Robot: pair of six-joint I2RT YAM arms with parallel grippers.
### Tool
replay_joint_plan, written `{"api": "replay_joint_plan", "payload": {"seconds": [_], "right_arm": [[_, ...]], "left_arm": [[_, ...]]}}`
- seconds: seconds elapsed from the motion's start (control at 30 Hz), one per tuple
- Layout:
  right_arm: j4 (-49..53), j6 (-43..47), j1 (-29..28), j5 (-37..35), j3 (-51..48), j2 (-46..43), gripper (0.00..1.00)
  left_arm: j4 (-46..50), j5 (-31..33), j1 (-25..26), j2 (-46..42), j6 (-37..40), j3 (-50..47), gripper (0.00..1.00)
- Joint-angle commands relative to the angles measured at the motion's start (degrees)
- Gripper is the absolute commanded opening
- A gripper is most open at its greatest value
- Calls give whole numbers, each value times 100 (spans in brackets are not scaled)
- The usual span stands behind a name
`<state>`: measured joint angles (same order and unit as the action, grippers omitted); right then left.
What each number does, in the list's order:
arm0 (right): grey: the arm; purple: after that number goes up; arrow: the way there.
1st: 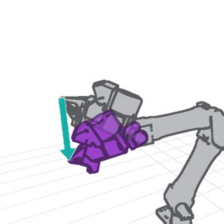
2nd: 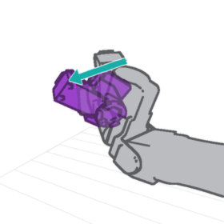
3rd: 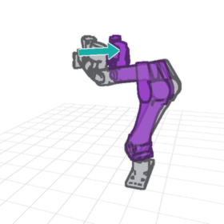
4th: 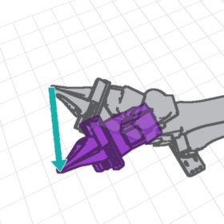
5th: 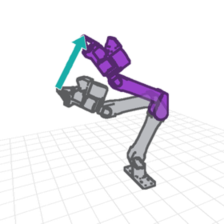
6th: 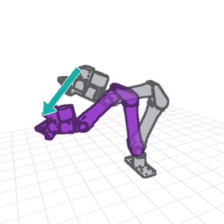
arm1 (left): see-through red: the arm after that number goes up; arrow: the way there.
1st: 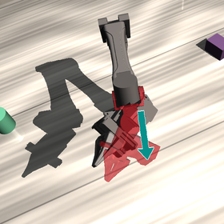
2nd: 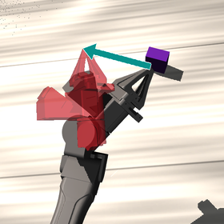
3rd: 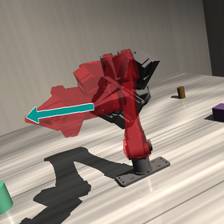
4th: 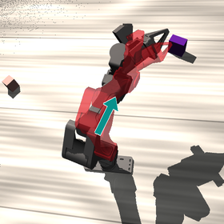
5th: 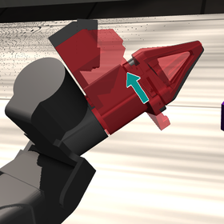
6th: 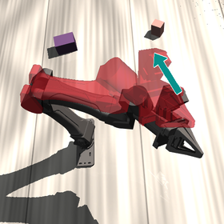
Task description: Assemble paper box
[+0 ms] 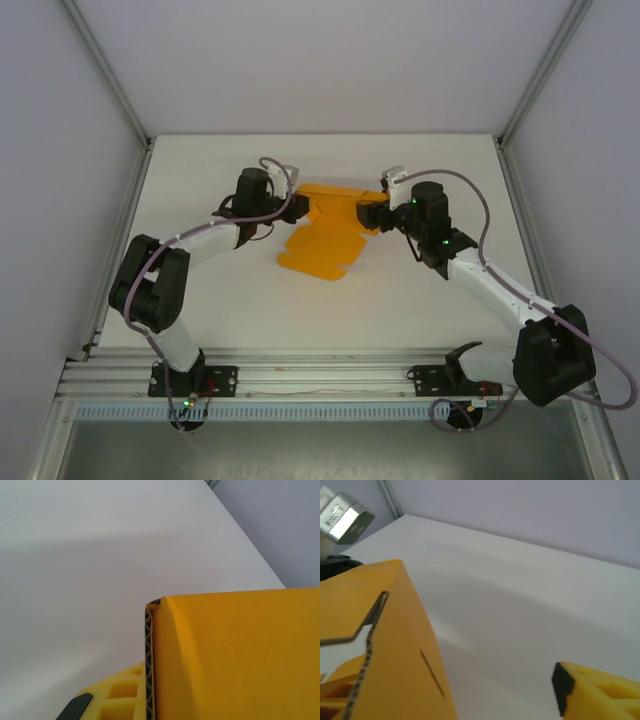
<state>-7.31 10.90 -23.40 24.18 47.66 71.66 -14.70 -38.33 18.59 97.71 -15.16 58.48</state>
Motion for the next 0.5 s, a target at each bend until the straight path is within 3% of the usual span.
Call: {"api": "replay_joint_plan", "payload": {"seconds": [0.0, 0.17, 0.4, 0.47], "right_arm": [[31, -173, 19, 616, 95, 268, 65], [-177, -367, 10, 974, 253, 515, 36], [227, -334, -11, 1045, 403, 506, 4], [230, -364, -19, 956, 353, 392, 0]], "left_arm": [[-4, -252, 41, 104, -97, 231, 0], [634, 225, 116, 256, 12, 593, 0], [1690, 1732, 222, 567, -86, 1144, 0], [2032, 2257, 230, 704, -142, 1323, 0]]}}
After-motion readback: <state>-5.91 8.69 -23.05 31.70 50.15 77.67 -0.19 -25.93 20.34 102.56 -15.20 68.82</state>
